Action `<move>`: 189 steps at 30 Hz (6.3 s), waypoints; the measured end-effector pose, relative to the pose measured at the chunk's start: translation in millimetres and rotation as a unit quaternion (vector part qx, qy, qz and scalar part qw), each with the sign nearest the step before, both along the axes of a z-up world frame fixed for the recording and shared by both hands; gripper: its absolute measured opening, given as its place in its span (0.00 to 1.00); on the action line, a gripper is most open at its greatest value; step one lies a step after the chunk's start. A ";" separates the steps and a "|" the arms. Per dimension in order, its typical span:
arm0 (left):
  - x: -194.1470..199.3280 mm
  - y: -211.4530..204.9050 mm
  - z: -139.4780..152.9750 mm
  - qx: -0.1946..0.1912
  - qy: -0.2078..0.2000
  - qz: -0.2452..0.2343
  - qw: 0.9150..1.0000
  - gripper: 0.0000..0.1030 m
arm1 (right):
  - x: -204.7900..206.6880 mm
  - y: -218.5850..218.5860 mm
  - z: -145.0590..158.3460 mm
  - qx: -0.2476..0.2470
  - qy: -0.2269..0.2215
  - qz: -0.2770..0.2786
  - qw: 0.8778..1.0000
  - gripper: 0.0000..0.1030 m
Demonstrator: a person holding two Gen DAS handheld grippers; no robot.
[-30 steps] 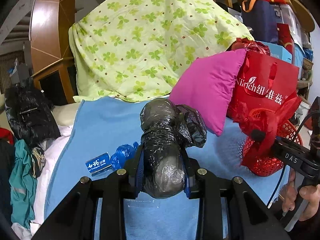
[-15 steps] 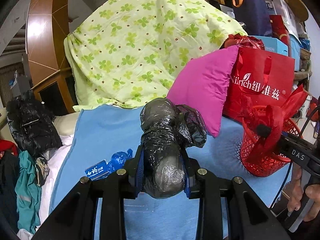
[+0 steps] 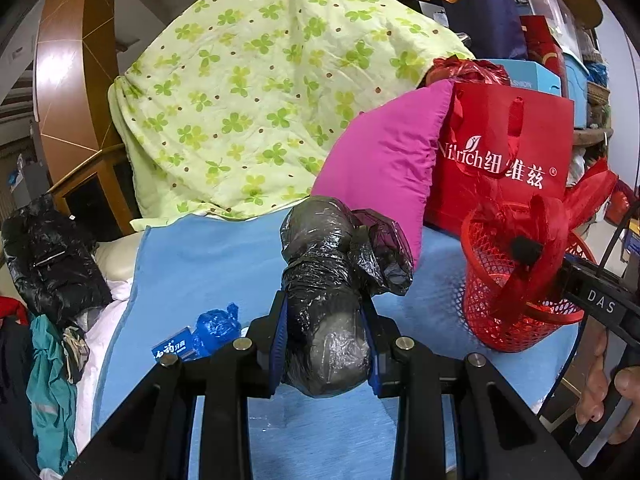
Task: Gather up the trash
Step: 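Carry the red ribbon into the red basket with the right tool while the left tool holds the black bundle, then lower the black bundle into the red basket and open the left tool, then move both tools back over the blanket toward the clear container, then grasp the clear plastic container with the right tool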
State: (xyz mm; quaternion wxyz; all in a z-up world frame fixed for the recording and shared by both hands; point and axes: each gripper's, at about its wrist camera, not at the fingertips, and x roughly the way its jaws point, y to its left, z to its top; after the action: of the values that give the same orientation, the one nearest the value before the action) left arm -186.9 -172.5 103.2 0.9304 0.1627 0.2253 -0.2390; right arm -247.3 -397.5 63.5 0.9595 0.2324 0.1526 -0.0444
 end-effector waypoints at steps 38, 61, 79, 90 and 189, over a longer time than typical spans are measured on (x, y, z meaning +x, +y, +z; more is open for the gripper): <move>-0.2 -79.9 -12.8 0.016 0.017 -0.075 0.997 0.34 | -26.5 -58.1 -16.6 0.060 0.026 -0.103 0.993 0.39; 9.0 -165.8 -35.5 -0.003 0.069 -0.206 0.976 0.60 | -42.0 -109.0 -40.2 0.138 0.050 -0.157 0.977 0.45; 40.1 -38.9 -65.1 0.003 0.092 -0.084 0.992 0.68 | -13.7 -22.2 -0.5 0.011 -0.024 -0.085 0.996 0.65; 81.5 96.8 -80.1 -0.014 0.075 0.066 0.995 0.71 | 81.0 61.0 -25.7 -0.038 0.090 0.012 0.995 0.65; 158.7 191.9 -148.4 -0.082 0.163 0.172 0.968 1.00 | 168.6 153.5 -87.4 -0.081 0.199 0.189 0.958 0.66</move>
State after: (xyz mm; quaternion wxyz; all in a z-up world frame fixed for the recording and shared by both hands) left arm -28.2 19.4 -45.2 0.9183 0.0033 0.3784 -0.1168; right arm -78.6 -244.0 -23.9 0.9163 0.1073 0.3777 0.0796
